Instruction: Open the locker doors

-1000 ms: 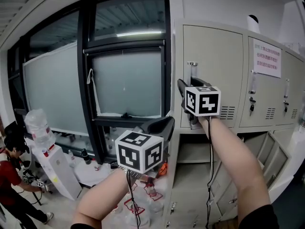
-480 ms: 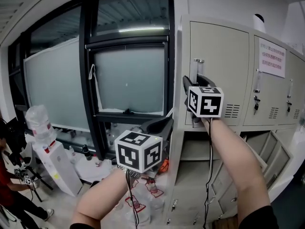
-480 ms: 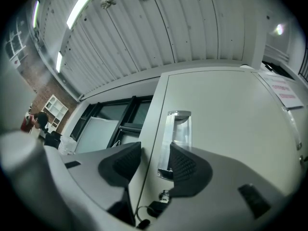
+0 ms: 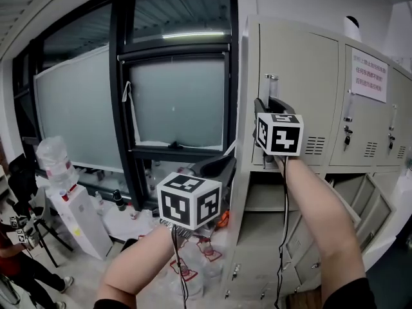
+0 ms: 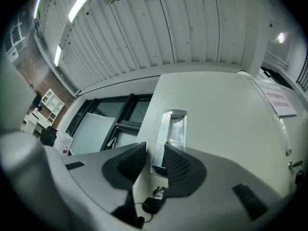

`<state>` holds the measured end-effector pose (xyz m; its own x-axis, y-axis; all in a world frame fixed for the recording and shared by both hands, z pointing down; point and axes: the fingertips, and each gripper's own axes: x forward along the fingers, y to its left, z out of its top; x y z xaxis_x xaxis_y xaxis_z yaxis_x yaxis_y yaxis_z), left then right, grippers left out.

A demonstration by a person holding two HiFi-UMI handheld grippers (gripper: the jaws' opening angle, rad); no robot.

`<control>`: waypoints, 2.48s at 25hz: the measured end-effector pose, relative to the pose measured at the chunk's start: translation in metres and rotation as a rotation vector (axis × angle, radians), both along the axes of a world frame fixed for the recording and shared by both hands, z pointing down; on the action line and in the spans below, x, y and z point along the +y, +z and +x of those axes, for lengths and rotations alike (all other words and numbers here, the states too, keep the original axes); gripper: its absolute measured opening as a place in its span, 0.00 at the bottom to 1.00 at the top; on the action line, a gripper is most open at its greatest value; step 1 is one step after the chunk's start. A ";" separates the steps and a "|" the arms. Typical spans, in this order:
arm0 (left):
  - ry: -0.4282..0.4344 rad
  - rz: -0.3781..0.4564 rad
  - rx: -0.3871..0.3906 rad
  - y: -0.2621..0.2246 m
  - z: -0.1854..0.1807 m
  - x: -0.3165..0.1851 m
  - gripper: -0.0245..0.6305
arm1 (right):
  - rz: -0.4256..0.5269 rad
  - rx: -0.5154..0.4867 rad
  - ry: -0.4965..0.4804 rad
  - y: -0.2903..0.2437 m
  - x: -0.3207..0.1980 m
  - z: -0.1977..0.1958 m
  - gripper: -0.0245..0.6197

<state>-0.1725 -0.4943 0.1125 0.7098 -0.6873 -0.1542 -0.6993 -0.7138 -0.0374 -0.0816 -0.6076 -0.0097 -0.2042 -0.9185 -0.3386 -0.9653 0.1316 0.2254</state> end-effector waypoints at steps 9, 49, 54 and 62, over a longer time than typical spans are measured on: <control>0.009 0.004 0.002 -0.002 -0.001 0.021 0.04 | -0.032 -0.036 -0.086 0.000 0.027 -0.002 0.21; 0.257 -0.031 -0.031 0.022 0.081 0.116 0.04 | 0.087 0.184 0.118 0.027 0.190 0.055 0.45; 0.257 -0.047 -0.039 0.026 0.084 0.129 0.04 | 0.017 0.197 0.218 0.040 0.190 0.069 0.38; 0.273 -0.063 -0.038 0.028 0.089 0.143 0.04 | 0.049 0.193 0.261 0.042 0.219 0.094 0.26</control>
<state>-0.0835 -0.3516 0.1407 0.8743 -0.4776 -0.0867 -0.4801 -0.8771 -0.0093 0.0119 -0.3884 0.0323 -0.0289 -0.9319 -0.3615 -0.9038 -0.1301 0.4076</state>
